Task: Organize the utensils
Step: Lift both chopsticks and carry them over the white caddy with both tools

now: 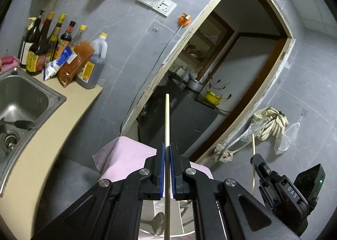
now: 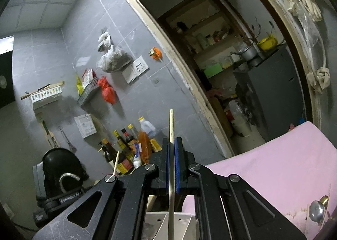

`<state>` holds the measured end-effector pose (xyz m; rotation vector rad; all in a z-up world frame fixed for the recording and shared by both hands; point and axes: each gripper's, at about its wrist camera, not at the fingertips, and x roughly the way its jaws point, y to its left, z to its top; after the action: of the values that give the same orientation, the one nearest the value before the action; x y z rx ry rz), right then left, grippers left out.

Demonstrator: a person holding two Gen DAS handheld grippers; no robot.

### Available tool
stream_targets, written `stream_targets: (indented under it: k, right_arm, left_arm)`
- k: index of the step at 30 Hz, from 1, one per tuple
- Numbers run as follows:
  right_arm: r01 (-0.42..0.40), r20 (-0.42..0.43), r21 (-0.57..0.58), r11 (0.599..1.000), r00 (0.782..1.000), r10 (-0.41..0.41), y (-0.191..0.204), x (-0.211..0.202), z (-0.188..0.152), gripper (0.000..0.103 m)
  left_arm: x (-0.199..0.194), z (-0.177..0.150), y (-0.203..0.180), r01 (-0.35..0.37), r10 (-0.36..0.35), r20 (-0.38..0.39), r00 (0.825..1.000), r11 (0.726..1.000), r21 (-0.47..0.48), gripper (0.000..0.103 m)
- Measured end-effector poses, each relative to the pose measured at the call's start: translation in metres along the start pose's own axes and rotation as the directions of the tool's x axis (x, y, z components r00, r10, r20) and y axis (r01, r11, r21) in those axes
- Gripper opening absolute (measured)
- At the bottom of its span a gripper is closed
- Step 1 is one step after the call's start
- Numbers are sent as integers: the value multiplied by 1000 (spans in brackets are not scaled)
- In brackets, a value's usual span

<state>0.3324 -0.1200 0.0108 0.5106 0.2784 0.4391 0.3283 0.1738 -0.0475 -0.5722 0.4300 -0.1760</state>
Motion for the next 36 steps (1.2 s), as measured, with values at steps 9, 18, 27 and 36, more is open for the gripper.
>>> stream_targets:
  k: [9, 18, 27, 36]
  right_arm:
    - [63, 132, 30, 998, 989, -66, -8, 22, -14, 4]
    - [170, 262, -40, 985, 953, -154, 5, 28, -33, 4]
    - [204, 288, -76, 976, 942, -175, 4, 24, -44, 4]
    - [164, 287, -37, 986, 947, -147, -13, 20, -53, 4]
  left_arm:
    - [27, -5, 12, -34, 33, 47, 998, 999, 14, 5]
    - [42, -16, 13, -99, 88, 134, 987, 992, 75, 5]
    - [48, -21, 18, -84, 74, 163, 984, 995, 60, 5]
    - [53, -26, 24, -62, 57, 174, 983, 998, 28, 5]
